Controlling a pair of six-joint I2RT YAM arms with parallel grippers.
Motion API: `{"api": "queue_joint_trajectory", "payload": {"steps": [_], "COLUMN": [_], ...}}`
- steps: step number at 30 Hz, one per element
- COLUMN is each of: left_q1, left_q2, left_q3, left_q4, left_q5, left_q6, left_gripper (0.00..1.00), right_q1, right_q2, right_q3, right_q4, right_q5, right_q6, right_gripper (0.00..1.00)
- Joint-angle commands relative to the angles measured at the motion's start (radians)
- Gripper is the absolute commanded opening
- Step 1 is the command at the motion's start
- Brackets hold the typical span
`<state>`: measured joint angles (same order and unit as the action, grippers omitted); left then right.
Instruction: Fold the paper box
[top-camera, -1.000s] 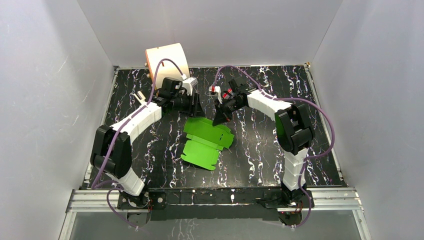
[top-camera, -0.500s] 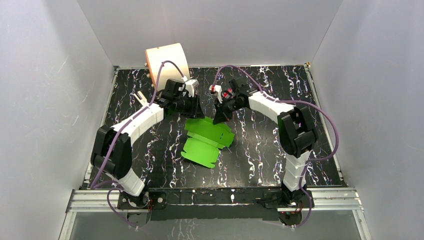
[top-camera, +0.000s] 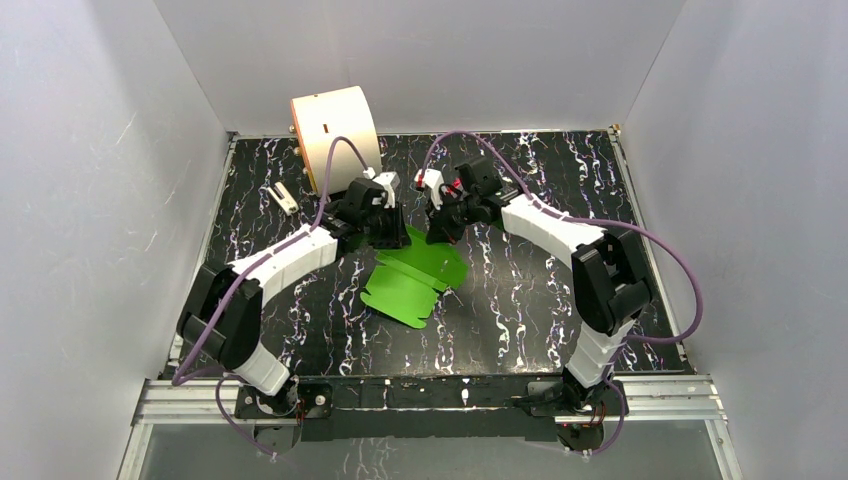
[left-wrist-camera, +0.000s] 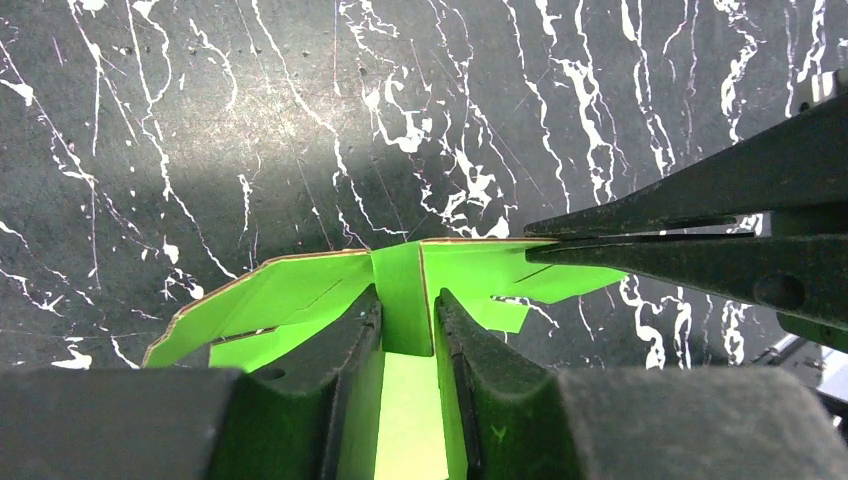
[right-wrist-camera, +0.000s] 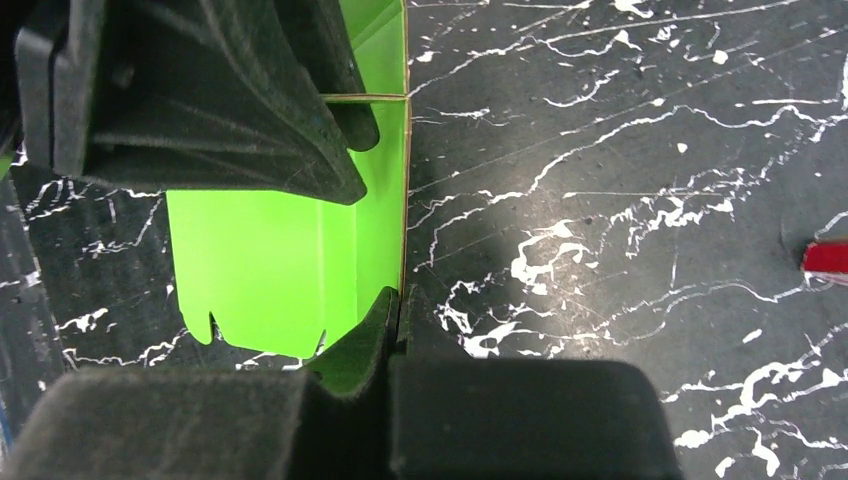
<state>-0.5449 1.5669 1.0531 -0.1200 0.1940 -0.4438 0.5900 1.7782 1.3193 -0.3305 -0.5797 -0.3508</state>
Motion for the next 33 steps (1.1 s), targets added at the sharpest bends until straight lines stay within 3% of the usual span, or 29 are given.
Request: {"api": "queue_joint_trajectory", "payload": {"steps": [1,8,16,23,27,33], "left_q1": [-0.049,-0.048,-0.035,0.025,0.075,0.096], "left_q2": [-0.061,-0.278,-0.452,-0.402,-0.335,-0.212], "left_q3": [-0.026,-0.188,-0.469,-0.566,-0.61,-0.647], "left_q4": [0.074,0.091,0.296,0.489,0.643,0.8], "left_q5": [-0.103,-0.25,-0.335,-0.322,-0.225,-0.194], "left_q6": [-0.013,-0.058,-0.177,-0.201,-0.222,-0.198], "left_gripper": [0.23,0.38,0.54,0.62,0.61,0.55], "right_q1": [0.019,0.019,0.023,0.04,0.047,0.07], "right_q2": [-0.058,-0.074,-0.083,-0.067,-0.062,-0.037], "right_q3": [-0.016,-0.003,0.004,0.0,-0.004,0.006], "right_q4": [0.069,0.03,0.004,-0.006,0.007,0.009], "right_q5": [0.081,0.122,0.122,0.13,0.123,0.131], "right_q6": [0.002,-0.036,-0.07,-0.079,-0.079,-0.075], "right_gripper": [0.0,0.0,0.0,0.0,0.0,0.0]}}
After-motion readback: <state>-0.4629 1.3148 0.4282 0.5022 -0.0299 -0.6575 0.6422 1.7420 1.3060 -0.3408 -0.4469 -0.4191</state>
